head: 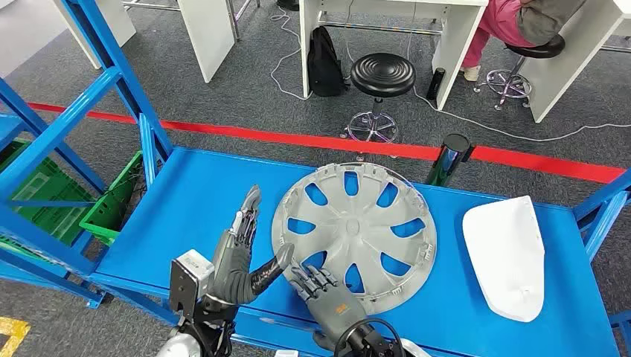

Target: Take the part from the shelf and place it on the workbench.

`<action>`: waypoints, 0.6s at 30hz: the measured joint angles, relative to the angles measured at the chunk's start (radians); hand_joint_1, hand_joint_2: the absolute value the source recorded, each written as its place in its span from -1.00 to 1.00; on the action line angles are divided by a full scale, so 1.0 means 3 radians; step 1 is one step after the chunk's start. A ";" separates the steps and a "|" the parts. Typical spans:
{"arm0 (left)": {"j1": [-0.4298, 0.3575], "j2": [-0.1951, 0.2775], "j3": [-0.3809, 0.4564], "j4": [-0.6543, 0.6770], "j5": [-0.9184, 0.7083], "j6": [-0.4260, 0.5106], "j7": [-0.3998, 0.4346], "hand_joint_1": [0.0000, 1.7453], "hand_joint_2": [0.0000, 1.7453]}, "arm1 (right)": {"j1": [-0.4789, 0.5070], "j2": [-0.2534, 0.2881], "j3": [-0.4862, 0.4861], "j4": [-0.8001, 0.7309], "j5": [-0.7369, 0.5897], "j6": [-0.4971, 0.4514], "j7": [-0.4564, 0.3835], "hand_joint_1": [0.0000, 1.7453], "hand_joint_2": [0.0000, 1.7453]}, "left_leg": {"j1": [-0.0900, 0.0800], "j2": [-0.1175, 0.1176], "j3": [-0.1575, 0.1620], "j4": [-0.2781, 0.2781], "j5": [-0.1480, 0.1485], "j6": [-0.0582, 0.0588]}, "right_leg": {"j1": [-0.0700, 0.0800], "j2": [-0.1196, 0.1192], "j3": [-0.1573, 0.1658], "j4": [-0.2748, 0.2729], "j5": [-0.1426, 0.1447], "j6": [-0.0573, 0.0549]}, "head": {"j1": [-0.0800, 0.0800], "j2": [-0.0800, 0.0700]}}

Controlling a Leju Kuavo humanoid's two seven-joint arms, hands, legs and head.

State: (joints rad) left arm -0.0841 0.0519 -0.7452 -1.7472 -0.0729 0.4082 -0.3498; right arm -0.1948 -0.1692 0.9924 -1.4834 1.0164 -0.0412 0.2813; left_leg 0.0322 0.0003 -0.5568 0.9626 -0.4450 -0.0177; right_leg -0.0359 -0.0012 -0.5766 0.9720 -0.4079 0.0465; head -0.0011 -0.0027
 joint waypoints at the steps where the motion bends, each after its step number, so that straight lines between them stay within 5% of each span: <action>1: 0.0000 0.0000 0.0001 0.0000 0.0000 0.0000 0.0000 -1.00 1.00 | -0.0001 0.0001 0.0001 0.0000 0.0001 0.0005 0.0001 1.00 1.00 | 0.0000 0.0000 0.0000 0.0000 0.0000 0.0000 | 0.0000 0.0000 0.0000 0.0000 0.0000 0.0000 | 0.0000 0.0000; 11: 0.0040 0.0001 0.0005 -0.0025 -0.0005 0.0020 0.0010 -1.00 1.00 | 0.0008 0.0002 0.0036 -0.0069 0.0166 -0.0042 0.0049 1.00 1.00 | 0.0001 0.0001 0.0001 -0.0002 0.0007 -0.0005 | 0.0001 0.0001 0.0002 0.0000 0.0006 -0.0005 | -0.0003 0.0000; 18: 0.0065 0.0005 0.0007 -0.0064 -0.0038 0.0103 0.0060 -1.00 1.00 | 0.0081 0.0001 0.0023 -0.0149 0.0303 -0.0451 0.0054 1.00 1.00 | 0.0001 0.0000 -0.0008 -0.0002 0.0018 -0.0003 | 0.0001 0.0000 -0.0003 0.0000 0.0012 -0.0002 | 0.0001 0.0000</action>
State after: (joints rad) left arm -0.0646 0.0534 -0.7432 -1.7662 -0.0842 0.4390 -0.3317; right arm -0.1706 -0.1690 0.9992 -1.5281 1.1073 -0.1766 0.2974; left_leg 0.0323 0.0002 -0.5592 0.9621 -0.4396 -0.0186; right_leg -0.0357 -0.0012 -0.5774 0.9720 -0.4042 0.0459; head -0.0010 -0.0027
